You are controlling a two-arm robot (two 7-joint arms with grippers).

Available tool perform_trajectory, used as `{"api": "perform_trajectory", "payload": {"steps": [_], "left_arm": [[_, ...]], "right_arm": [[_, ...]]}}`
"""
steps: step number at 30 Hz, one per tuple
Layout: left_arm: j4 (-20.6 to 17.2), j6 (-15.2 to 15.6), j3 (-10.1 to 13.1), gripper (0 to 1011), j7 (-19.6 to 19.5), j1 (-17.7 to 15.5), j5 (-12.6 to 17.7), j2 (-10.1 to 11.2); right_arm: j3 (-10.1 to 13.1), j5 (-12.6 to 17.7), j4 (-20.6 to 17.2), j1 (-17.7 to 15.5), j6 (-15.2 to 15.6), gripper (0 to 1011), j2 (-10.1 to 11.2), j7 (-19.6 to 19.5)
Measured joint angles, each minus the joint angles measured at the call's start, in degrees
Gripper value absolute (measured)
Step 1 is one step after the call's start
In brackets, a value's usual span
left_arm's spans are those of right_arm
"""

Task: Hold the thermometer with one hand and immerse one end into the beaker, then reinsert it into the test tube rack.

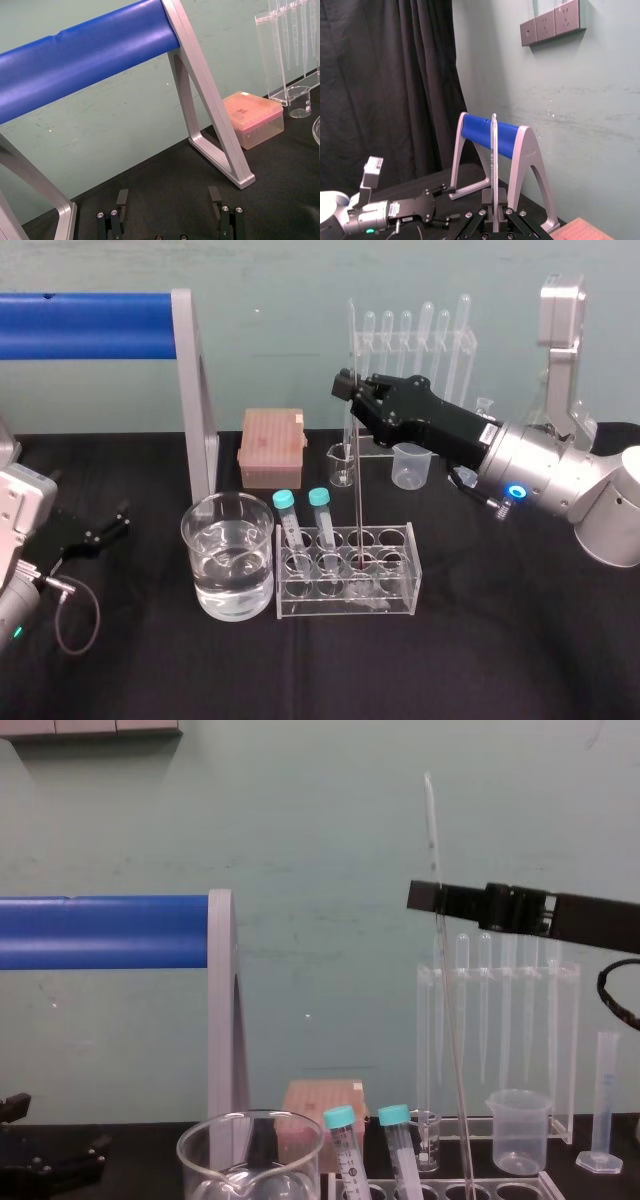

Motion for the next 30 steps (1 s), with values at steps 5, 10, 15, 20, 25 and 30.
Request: {"api": "perform_trajectory", "payload": {"steps": [5, 10, 15, 20, 25, 30], "left_arm": [[0.0, 0.0, 0.0, 1008, 0.0, 0.0, 0.0, 0.0], [0.0, 0.0, 0.0, 1008, 0.0, 0.0, 0.0, 0.0], [0.0, 0.0, 0.0, 1008, 0.0, 0.0, 0.0, 0.0], [0.0, 0.0, 0.0, 1008, 0.0, 0.0, 0.0, 0.0], [0.0, 0.0, 0.0, 1008, 0.0, 0.0, 0.0, 0.0], [0.0, 0.0, 0.0, 1008, 0.0, 0.0, 0.0, 0.0]], "right_arm": [[-0.39, -1.27, 0.95, -0.23, -0.97, 53, -0.3, 0.64], [-0.64, -2.27, 2.07, -0.47, -1.44, 53, -1.02, 0.84], [-0.72, -2.77, 3.15, -0.5, -1.4, 53, -1.64, 0.86], [-0.92, -3.68, 4.33, -0.48, -1.63, 53, -2.27, 1.17], [-1.27, -4.8, 5.2, -0.35, -2.48, 53, -2.64, 2.06], [-1.83, -6.54, 5.58, -0.23, -4.32, 53, -2.64, 3.76]]}}
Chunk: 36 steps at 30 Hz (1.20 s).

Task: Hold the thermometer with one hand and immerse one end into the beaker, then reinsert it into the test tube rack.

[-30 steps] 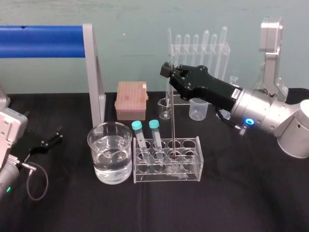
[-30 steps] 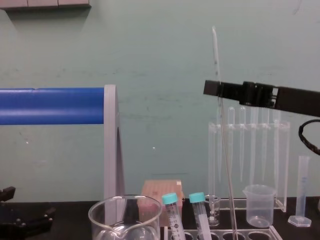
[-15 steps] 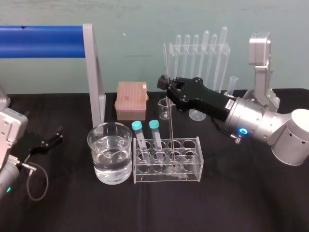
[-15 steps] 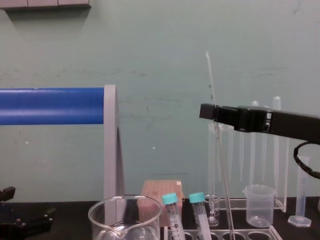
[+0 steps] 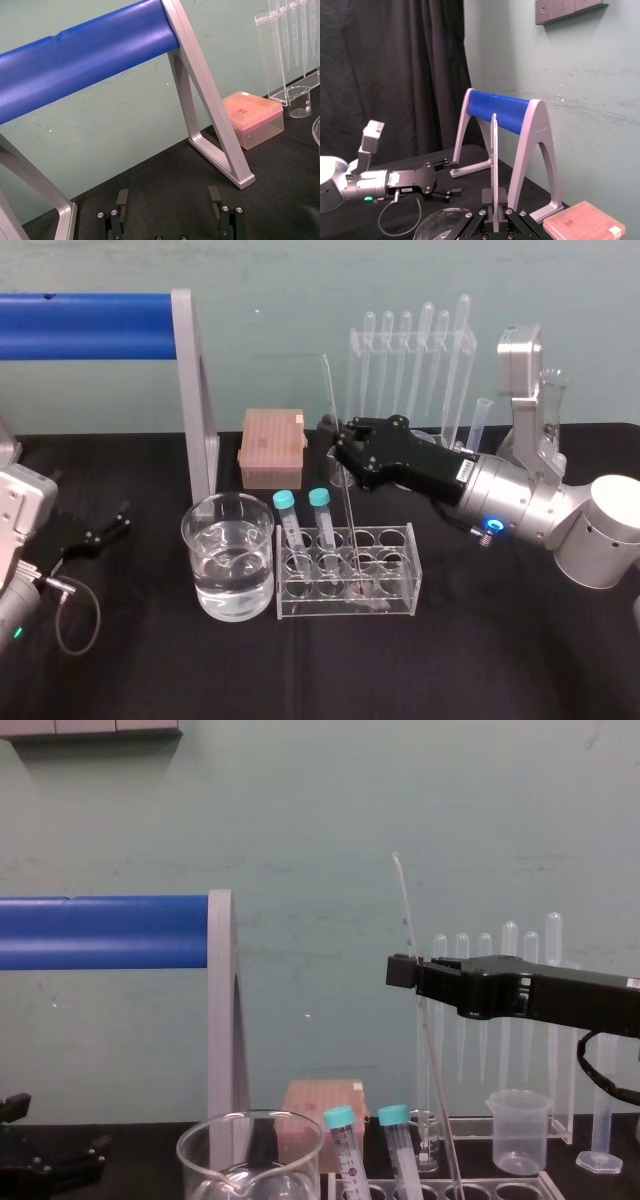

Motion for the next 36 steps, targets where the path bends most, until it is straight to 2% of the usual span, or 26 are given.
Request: {"api": "perform_trajectory", "payload": {"steps": [7, 16, 33, 36], "left_arm": [[0.0, 0.0, 0.0, 1008, 0.0, 0.0, 0.0, 0.0], [0.0, 0.0, 0.0, 1008, 0.0, 0.0, 0.0, 0.0], [0.0, 0.0, 0.0, 1008, 0.0, 0.0, 0.0, 0.0], [0.0, 0.0, 0.0, 1008, 0.0, 0.0, 0.0, 0.0]], "right_arm": [[-0.42, -1.6, 0.23, 0.34, -0.9, 53, -0.02, 1.22], [-0.82, -3.05, 0.56, 0.7, -0.16, 53, -0.09, 1.3], [-0.87, -3.45, 0.58, 0.72, 0.21, 53, -0.11, 1.27], [-0.87, -3.46, 0.58, 0.72, 0.23, 135, -0.1, 1.27]]}}
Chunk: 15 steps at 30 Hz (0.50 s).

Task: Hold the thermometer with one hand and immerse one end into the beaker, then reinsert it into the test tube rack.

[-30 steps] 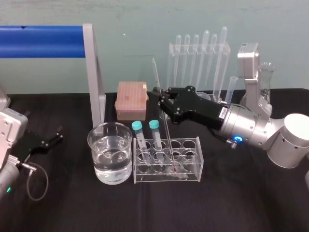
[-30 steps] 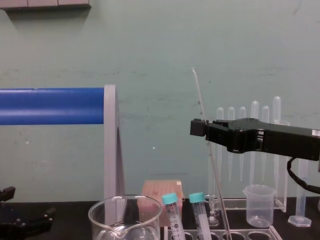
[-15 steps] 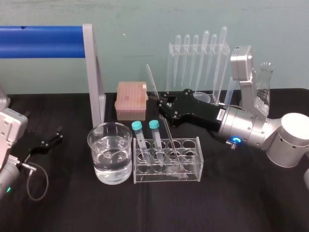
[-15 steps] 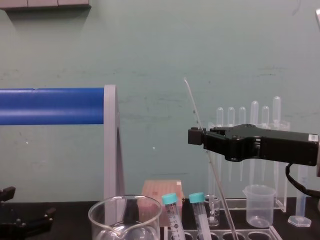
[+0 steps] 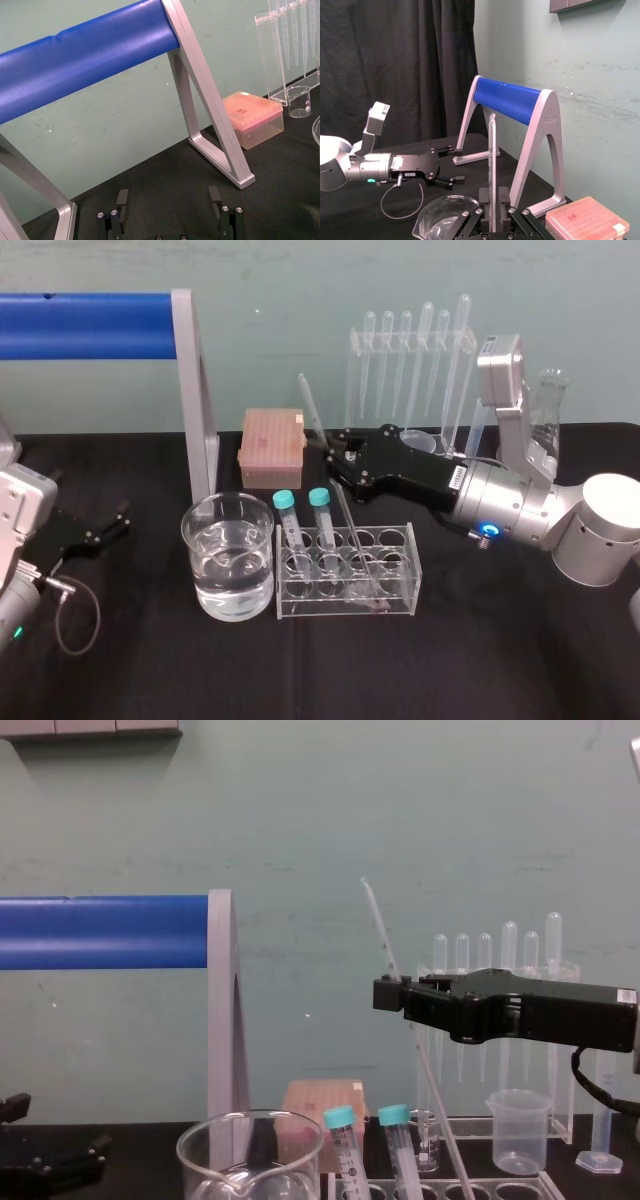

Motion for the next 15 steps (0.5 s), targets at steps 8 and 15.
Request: {"api": "perform_trajectory", "payload": {"steps": [8, 15], "left_arm": [[0.0, 0.0, 0.0, 1008, 0.0, 0.0, 0.0, 0.0], [0.0, 0.0, 0.0, 1008, 0.0, 0.0, 0.0, 0.0]], "right_arm": [[0.04, 0.03, -0.02, 0.0, 0.0, 367, 0.02, 0.0], [0.04, 0.08, -0.02, 0.0, 0.0, 592, 0.02, 0.0]]}}
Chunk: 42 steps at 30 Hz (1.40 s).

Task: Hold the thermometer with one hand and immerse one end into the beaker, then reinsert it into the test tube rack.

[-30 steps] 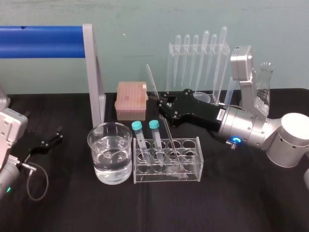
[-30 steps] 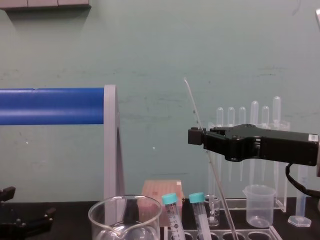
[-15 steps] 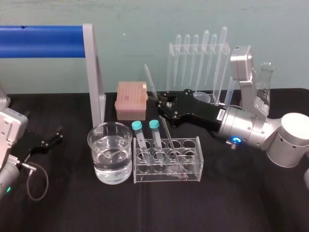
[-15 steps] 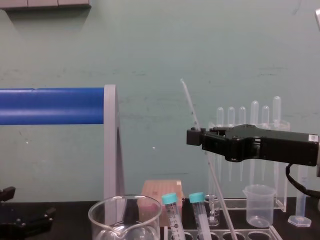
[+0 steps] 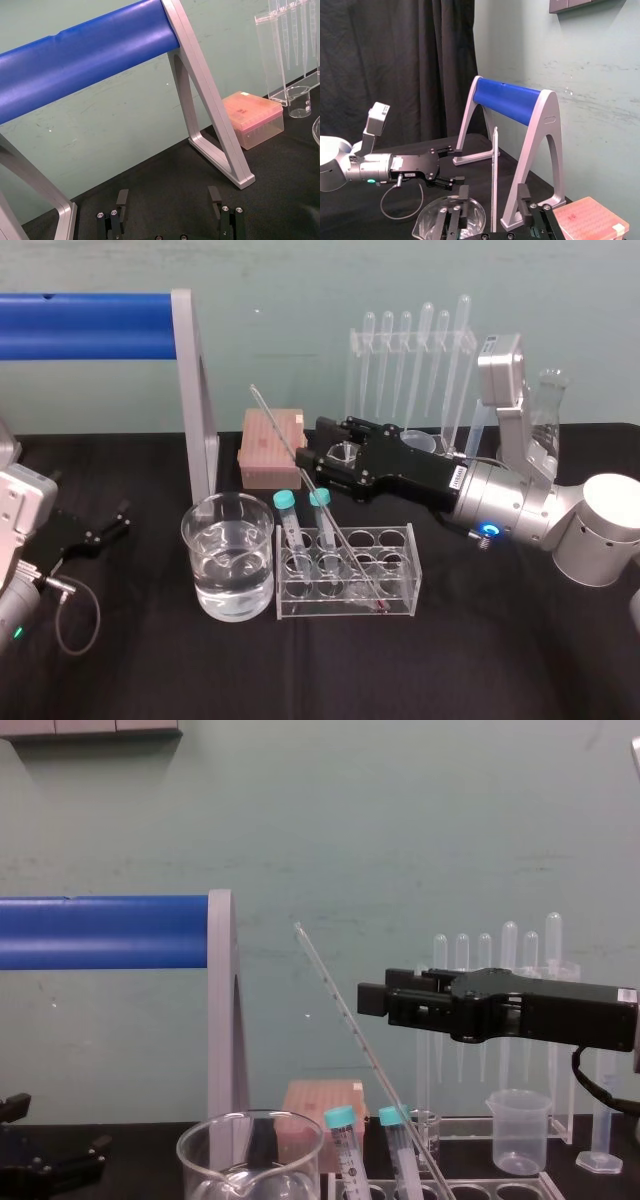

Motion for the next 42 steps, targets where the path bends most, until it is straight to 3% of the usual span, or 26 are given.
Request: {"api": "perform_trajectory", "payload": {"steps": [6, 10, 13, 14, 16, 18, 19, 22, 26, 31, 42], "left_arm": [[0.0, 0.0, 0.0, 1008, 0.0, 0.0, 0.0, 0.0], [0.0, 0.0, 0.0, 1008, 0.0, 0.0, 0.0, 0.0], [0.0, 0.0, 0.0, 1008, 0.0, 0.0, 0.0, 0.0], [0.0, 0.0, 0.0, 1008, 0.0, 0.0, 0.0, 0.0], [0.0, 0.0, 0.0, 1008, 0.0, 0.0, 0.0, 0.0], [0.0, 0.0, 0.0, 1008, 0.0, 0.0, 0.0, 0.0], [0.0, 0.0, 0.0, 1008, 0.0, 0.0, 0.0, 0.0], [0.0, 0.0, 0.0, 1008, 0.0, 0.0, 0.0, 0.0], [0.0, 0.0, 0.0, 1008, 0.0, 0.0, 0.0, 0.0], [0.0, 0.0, 0.0, 1008, 0.0, 0.0, 0.0, 0.0], [0.0, 0.0, 0.0, 1008, 0.0, 0.0, 0.0, 0.0]], "right_arm": [[0.28, 0.3, -0.2, -0.07, -0.02, 788, 0.1, 0.01], [3.22, 1.7, -1.88, -0.97, -0.18, 895, 0.99, -2.2], [6.64, 2.07, -3.46, -2.47, -0.32, 973, 1.7, -7.24], [8.36, 1.18, -4.08, -3.54, -0.53, 984, 1.99, -11.09], [9.62, -0.52, -4.37, -4.55, -0.68, 1002, 2.18, -15.35], [10.37, -3.11, -4.4, -5.63, -0.34, 1002, 2.3, -20.39], [10.7, -5.77, -4.2, -6.6, 0.63, 1002, 2.28, -25.18], [10.88, -9.16, -2.69, -8.2, 3.5, 1002, 1.57, -31.91], [10.56, -12.02, 0.1, -9.43, 5.84, 1002, 0.0, -36.82], [10.22, -13.56, 2.23, -10.02, 6.84, 1002, -1.22, -38.58], [10.3, -13.34, 1.82, -9.93, 6.69, 1002, -0.98, -38.37]]}}
